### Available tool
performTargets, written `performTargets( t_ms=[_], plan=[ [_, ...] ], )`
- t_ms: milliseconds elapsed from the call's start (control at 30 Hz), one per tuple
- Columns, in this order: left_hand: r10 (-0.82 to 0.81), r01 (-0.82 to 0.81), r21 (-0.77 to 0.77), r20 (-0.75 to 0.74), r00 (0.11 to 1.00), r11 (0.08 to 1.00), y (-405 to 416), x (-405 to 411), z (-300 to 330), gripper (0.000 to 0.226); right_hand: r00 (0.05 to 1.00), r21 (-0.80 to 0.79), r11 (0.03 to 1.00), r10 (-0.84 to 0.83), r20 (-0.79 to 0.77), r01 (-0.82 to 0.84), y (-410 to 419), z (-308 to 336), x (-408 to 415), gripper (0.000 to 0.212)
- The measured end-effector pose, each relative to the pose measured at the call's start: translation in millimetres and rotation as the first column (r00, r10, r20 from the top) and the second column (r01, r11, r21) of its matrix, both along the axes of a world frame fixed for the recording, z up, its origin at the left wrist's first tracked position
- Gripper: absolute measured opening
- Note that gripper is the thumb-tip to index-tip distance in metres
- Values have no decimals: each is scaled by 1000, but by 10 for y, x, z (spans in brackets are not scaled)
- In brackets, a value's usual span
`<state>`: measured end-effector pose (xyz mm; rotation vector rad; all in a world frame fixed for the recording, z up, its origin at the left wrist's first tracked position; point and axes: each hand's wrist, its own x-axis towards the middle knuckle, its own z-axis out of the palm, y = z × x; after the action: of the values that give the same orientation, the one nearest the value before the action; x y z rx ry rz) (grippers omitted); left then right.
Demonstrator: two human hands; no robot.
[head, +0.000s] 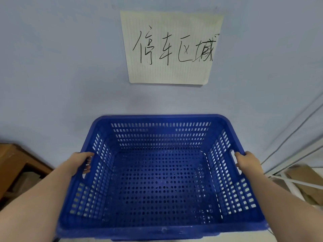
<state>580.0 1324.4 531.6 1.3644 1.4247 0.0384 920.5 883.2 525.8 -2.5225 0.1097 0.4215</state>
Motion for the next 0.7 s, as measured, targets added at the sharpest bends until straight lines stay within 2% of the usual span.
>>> performTargets(
  t_ms=[100, 333, 433, 533, 700],
  plan=[
    [14, -13, -8, 33, 999, 1000, -2, -24, -12, 31, 1000, -52, 998, 24, -16, -24, 6, -19, -4, 42],
    [44, -42, -33, 48, 998, 999, 0, -98, -29, 45, 994, -50, 996, 67, -84, -71, 9, -24, 57, 43],
    [44, -44, -6, 39, 998, 999, 9, -122, -55, 45, 992, -37, 996, 76, -102, -80, 23, -82, 33, 43],
    [46, -46, 8, 31, 998, 999, 6, -103, -31, 43, 992, -39, 996, 77, -95, -81, 22, -88, 13, 34],
    [39, -40, 46, 26, 999, 998, 38, -68, -29, 40, 993, -28, 997, 73, -91, -75, 22, -89, -9, 35]
  ],
)
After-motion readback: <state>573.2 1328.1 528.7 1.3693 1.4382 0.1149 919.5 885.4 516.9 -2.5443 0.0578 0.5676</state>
